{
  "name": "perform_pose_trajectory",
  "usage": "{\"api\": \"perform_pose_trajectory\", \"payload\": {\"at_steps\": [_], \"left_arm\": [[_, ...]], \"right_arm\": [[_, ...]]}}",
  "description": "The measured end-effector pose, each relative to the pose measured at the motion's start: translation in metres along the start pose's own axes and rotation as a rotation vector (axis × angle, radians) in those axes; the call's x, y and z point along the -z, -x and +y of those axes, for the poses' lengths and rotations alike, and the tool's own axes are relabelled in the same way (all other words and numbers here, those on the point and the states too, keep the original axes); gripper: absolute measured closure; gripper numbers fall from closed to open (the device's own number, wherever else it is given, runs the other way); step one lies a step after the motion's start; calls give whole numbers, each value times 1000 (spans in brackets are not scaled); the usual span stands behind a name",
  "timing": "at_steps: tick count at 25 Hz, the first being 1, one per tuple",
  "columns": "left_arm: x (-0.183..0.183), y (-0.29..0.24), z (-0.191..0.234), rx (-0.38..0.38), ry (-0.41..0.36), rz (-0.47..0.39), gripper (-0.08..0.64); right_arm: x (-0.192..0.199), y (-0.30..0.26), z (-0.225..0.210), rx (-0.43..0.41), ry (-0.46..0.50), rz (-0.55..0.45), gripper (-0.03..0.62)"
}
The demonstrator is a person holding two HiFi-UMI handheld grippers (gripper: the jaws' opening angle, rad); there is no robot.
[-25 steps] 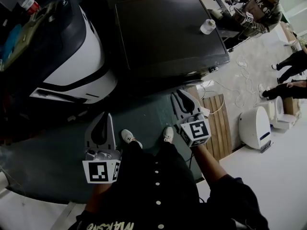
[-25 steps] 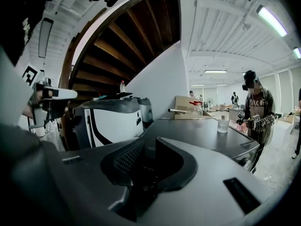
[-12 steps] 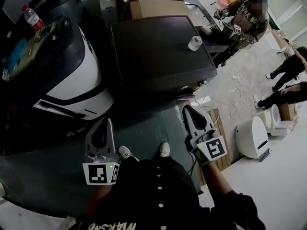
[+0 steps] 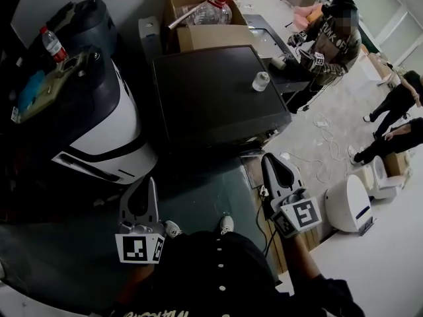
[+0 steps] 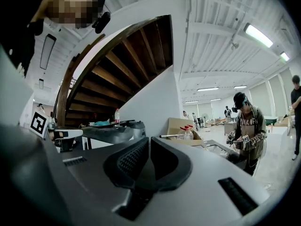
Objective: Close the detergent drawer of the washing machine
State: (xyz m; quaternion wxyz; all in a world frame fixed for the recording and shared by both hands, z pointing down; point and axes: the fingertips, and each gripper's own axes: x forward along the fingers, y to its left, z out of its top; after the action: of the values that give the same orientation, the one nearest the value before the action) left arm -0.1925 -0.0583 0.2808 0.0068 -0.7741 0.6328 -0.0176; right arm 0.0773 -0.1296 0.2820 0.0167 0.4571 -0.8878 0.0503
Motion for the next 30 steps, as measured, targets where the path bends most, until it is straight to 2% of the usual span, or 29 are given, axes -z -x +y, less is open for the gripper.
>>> {"api": "perform_pose_trajectory", "payload": {"at_steps": [8,12,22,30], "left_arm": [[-12,11,17,-62,-22,17,545],[-14,16,26,-81,-32,17,545],[-23,15,19,-69,-50,-16,545],[-20,14,21,-81,-17,-7,545]], "right_arm": [[-22,13,-5,22,44,-58,552],[-31,15,-7,39,33,-96,552],[-23,15,-5,35,33,-89,552],[-32,8,3,17,14,-107,552]]}}
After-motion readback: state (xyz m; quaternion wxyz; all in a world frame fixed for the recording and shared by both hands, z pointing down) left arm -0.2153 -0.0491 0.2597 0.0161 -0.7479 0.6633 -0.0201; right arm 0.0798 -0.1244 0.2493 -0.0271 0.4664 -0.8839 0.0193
